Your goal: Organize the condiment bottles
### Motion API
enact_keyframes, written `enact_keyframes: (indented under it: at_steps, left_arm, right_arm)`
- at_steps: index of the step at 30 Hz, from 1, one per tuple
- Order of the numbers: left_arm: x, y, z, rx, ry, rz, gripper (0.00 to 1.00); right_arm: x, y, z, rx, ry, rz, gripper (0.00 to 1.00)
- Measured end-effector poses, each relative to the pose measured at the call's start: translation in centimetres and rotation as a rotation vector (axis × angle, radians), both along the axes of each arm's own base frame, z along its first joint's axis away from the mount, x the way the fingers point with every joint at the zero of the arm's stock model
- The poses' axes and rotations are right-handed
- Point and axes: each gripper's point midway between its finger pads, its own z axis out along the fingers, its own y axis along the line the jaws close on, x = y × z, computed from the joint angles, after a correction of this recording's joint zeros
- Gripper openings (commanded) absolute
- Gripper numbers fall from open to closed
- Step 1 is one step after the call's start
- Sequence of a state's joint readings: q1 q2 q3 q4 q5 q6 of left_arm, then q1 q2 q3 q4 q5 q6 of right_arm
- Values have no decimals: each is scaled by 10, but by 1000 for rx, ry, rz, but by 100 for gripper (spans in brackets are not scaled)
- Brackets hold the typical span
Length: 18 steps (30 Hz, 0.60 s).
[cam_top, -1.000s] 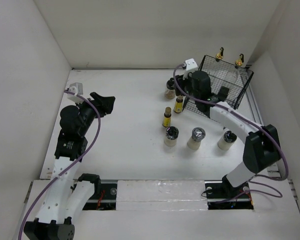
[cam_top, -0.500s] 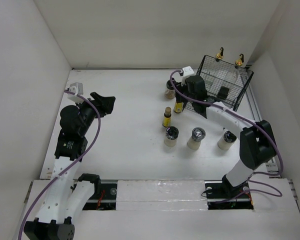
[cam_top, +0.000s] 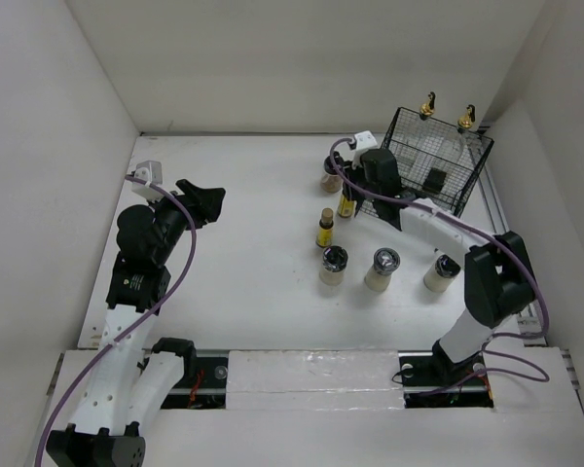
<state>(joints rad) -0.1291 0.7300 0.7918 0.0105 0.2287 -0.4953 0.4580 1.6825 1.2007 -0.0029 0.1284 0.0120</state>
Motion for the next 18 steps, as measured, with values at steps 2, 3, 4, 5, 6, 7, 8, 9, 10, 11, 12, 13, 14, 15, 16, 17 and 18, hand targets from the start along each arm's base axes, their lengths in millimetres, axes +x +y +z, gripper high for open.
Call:
enact_keyframes:
  at_steps: [2,3,4,5,6,7,8,9,10,11,12,13,14,15,16,17,18]
  left_arm:
    - [0,0,0,0,1,0,62]
    - [0,0,0,0,1,-2,62]
    - [0,-1,0,-1,1,-3,62]
    - [0,-1,0,-1,1,-4,62]
    - [0,-1,0,-1,0,-4,62]
    - [0,-1,0,-1,1,-4,62]
    - [0,-1,0,-1,1,-4,62]
    - [0,-1,0,-1,1,-4,62]
    - [0,-1,0,-1,1,-6,62]
    - [0,-1,0,-1,1,-5,62]
    - [0,-1,0,-1,1,-6,62]
    - [0,-1,0,-1,1,-6,62]
    - [0,-1,0,-1,1,-6,62]
    - [0,-1,0,-1,1,-6,62]
    - [0,-1,0,-1,1,-6,62]
    - [0,-1,0,-1,1,-6,62]
    - [0,-1,0,-1,1,-6,62]
  right_arm:
    - [-5,-2,15,16,-28,0,14]
    - [-8,-6,29,30,-53,-5,14]
    - [-10,-9,46,49,-87,-5,14]
    - [-11,-12,64,69,-126,-8,14]
    - [-12,-17,84,91,-170,-14,14]
    - [-12,-24,104,113,-214,-23,13]
    - [-10,-34,127,137,-264,-38,13]
    - [-8,-42,141,150,-297,-53,13]
    - [-4,-52,155,162,-332,-73,13]
    - [0,-61,166,170,-360,-89,13]
    - [3,-70,173,174,-380,-107,13]
    - [6,-79,176,172,-389,-126,13]
    - [9,-88,176,167,-391,-145,13]
    - [12,-94,173,162,-386,-159,13]
    - [14,-100,170,155,-379,-170,12]
    - [17,-104,165,149,-366,-179,12]
    - [19,-107,160,143,-353,-187,12]
